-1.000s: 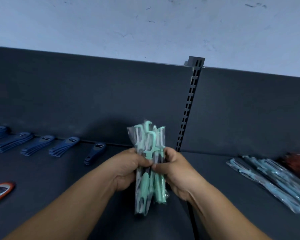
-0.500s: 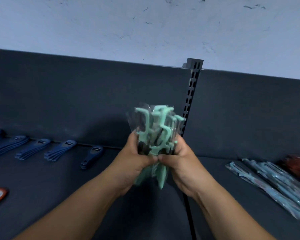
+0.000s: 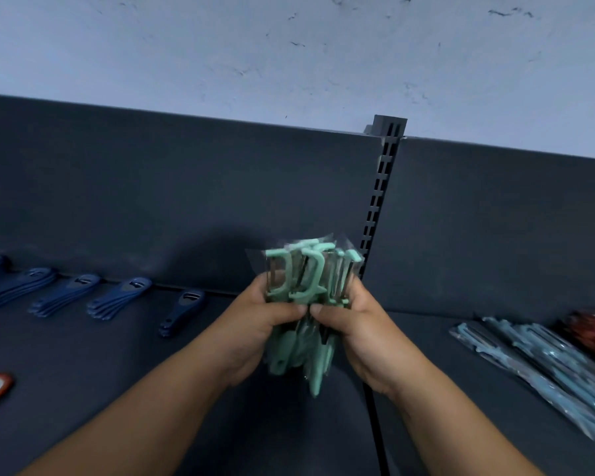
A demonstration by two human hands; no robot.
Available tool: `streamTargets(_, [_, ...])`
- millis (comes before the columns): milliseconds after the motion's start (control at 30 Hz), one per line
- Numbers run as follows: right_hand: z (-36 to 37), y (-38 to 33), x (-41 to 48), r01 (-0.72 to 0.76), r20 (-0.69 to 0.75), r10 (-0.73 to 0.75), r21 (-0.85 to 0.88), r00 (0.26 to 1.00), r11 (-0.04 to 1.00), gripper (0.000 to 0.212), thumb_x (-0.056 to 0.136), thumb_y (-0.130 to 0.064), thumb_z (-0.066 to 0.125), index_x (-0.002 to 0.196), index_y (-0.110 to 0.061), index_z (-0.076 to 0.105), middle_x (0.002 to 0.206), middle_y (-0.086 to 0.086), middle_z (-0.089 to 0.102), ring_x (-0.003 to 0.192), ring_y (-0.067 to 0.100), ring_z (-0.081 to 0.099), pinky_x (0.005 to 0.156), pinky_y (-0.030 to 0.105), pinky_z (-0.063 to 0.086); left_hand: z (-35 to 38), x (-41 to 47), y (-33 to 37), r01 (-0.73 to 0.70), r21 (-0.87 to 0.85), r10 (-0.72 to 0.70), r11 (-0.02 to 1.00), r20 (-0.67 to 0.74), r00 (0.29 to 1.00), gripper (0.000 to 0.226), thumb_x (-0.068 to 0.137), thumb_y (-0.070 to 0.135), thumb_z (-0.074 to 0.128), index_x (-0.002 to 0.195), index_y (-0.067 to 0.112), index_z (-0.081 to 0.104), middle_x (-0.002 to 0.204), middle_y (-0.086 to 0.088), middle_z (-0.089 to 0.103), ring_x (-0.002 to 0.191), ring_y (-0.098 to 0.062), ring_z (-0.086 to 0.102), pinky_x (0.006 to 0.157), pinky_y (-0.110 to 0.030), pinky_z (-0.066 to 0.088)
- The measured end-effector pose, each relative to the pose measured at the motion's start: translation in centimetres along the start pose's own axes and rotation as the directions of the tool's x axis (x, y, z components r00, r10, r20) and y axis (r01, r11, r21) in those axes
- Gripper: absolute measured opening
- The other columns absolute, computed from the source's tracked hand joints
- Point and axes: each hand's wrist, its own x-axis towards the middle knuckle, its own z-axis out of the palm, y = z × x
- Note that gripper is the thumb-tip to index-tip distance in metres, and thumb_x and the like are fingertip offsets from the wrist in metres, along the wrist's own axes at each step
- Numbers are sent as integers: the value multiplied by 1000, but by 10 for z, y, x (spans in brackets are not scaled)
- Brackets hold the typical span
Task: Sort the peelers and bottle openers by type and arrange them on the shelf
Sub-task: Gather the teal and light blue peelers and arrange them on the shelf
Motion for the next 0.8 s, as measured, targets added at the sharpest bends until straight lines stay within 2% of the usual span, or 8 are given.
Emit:
streamTargets(100, [-1, 8, -2, -44, 22, 45, -54, 999, 998, 64, 73, 1, 56, 130, -25, 48, 120, 9, 66, 115, 22, 61, 103, 46, 46, -1, -2, -7, 65, 5, -65, 998, -26, 998, 67, 59, -3, 54, 124, 11, 53, 117, -17, 66, 109, -29, 63, 89, -40, 52])
streamTargets(233, [6, 16, 0, -24, -13, 22, -168, 1000, 985, 61, 77, -3, 53, 129, -32, 45, 118, 1, 67, 113, 14, 62, 101, 41, 48, 10, 0, -14, 78, 86, -69, 993, -102, 992, 47, 80, -12, 47, 114, 20, 53, 111, -13, 65, 103, -22, 62, 80, -32, 50])
streamTargets(300, [7, 17, 2, -5, -71, -14, -257, 997, 966, 52, 87, -2, 53, 126, -34, 46, 114, -3, 67, 110, 10, 63, 99, 40, 49, 14, 1, -12, 71, 169, -53, 983, -111, 992, 42, 87, -9, 46, 113, 24, 52, 112, -7, 64, 105, -17, 60, 86, -30, 48])
streamTargets(367, [3, 15, 3, 0, -129, -40, -293, 991, 956, 49, 90, 3, 53, 123, -32, 48, 111, -4, 68, 106, 9, 64, 97, 38, 51, 17, 1, -10, 70, 230, -48, 971, -99, 994, 40, 90, -4, 50, 119, 25, 52, 115, -4, 65, 109, -16, 61, 95, -35, 48])
streamTargets(433, [-5, 13, 1, -12, -173, -37, -269, 984, 963, 44, 89, 3, 56, 120, -29, 52, 107, -1, 70, 102, 14, 67, 94, 39, 53, 20, 3, -9, 87, 244, -63, 966, -103, 993, 38, 91, 0, 52, 122, 23, 54, 112, -2, 69, 105, -16, 65, 92, -35, 51])
streamTargets(567, [-23, 10, -2, -85, -219, 38, -212, 975, 973, 35, 90, -6, 61, 122, -19, 54, 108, 6, 71, 101, 23, 69, 92, 47, 53, 35, 10, -2, 160, 206, -143, 965, -95, 985, 26, 94, 7, 53, 116, 18, 59, 102, -4, 73, 91, -18, 71, 78, -33, 57])
streamTargets(667, [-39, 3, -8, -159, -241, 119, -154, 963, 975, 30, 91, -9, 62, 121, -13, 56, 105, 9, 73, 97, 25, 70, 90, 47, 54, 53, 20, -5, 222, 220, -212, 950, -68, 975, 20, 94, 12, 54, 112, 15, 63, 98, -6, 74, 88, -21, 72, 80, -36, 58])
streamTargets(800, [-72, -3, -15, -255, -320, 211, -100, 924, 962, 29, 90, -6, 63, 118, -7, 56, 99, 13, 74, 90, 28, 72, 79, 44, 58, 83, 38, -17, 312, 216, -305, 925, -65, 950, 20, 91, 15, 59, 110, 10, 65, 100, -10, 73, 91, -26, 71, 87, -43, 56])
